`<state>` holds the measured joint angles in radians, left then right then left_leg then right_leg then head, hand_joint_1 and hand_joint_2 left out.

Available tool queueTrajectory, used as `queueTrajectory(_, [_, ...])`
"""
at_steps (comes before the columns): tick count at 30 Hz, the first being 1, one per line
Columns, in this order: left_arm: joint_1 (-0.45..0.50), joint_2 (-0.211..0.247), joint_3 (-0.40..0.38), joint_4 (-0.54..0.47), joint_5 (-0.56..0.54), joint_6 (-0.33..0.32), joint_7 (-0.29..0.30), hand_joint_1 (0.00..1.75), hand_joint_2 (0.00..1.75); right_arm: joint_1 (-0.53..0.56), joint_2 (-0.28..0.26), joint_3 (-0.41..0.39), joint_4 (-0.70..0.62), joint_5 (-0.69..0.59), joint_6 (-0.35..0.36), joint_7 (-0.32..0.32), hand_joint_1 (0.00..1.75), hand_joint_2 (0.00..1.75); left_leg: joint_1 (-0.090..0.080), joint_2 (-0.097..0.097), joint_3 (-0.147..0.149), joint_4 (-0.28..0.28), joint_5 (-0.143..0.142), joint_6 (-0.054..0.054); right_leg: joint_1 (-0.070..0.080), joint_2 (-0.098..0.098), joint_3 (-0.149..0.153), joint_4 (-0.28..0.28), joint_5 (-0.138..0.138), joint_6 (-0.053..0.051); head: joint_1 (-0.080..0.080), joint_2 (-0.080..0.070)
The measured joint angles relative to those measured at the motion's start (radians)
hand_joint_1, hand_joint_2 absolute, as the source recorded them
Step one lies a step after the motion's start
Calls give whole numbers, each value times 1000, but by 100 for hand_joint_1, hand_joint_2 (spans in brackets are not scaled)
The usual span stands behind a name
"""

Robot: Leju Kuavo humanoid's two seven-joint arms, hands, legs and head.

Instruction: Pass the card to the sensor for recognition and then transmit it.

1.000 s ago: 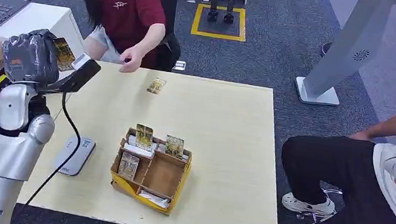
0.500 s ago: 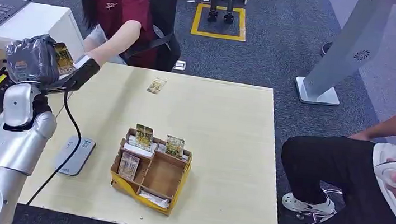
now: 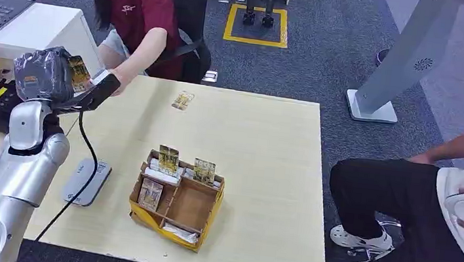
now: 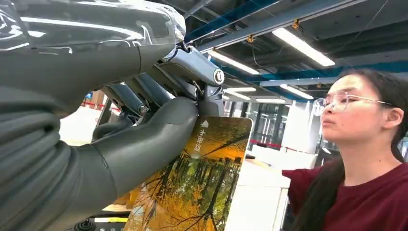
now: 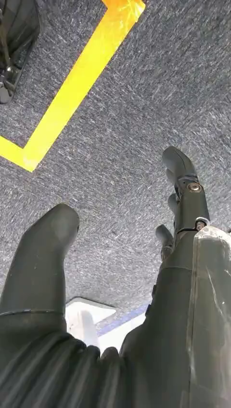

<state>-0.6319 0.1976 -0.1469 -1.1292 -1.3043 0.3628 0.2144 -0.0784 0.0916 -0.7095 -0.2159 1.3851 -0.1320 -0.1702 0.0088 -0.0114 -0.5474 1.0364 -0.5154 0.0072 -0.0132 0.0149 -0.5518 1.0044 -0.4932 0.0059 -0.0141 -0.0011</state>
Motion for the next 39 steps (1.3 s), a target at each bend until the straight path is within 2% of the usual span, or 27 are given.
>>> queueTrajectory(1, [0,0,0,0,2,0,0,0,175,0,0,0,0,0,0,0,0,175,0,0,0,0,0,0,0,0,0,0,0,0,0,0])
queueTrajectory(17, [1,0,1,0,7,17,-5,0,175,1,0,0,0,0,-1,0,0,175,0,0,0,0,0,0,0,0,0,0,0,0,0,0])
queueTrajectory(19, [9,6,14,0,35,27,-17,0,175,2,0,0,0,-4,-5,1,0,175,0,0,0,0,0,0,0,0,0,0,0,0,0,0])
queueTrajectory(21, [63,61,74,0,52,84,-17,0,175,12,0,0,0,-7,-15,1,0,175,1,0,-1,0,0,0,0,1,0,0,0,0,0,0])
queueTrajectory(23, [86,80,98,0,39,108,-19,0,175,14,0,-1,0,-11,-16,1,0,175,1,0,-1,-1,0,0,0,1,0,0,0,0,0,0])
queueTrajectory(25, [119,98,126,-1,27,160,-16,0,175,16,0,-1,0,-13,-16,-2,0,175,1,1,-1,-1,0,0,0,1,0,0,0,0,0,0])
queueTrajectory(28, [176,113,181,-7,15,223,-24,0,175,20,0,-2,0,-13,-17,0,0,175,1,1,-1,-1,0,0,0,2,-1,0,0,0,0,0])
queueTrajectory(35, [356,133,325,-82,-6,307,-50,0,175,34,0,-8,0,-28,-29,-8,0,175,1,2,-2,-1,-1,-1,0,3,-1,0,-1,0,0,0])
queueTrajectory(39, [494,151,445,-150,11,322,-81,0,175,44,-2,-15,0,-35,-33,-8,0,175,1,4,-2,-2,-2,0,0,4,-2,0,-1,0,0,0])
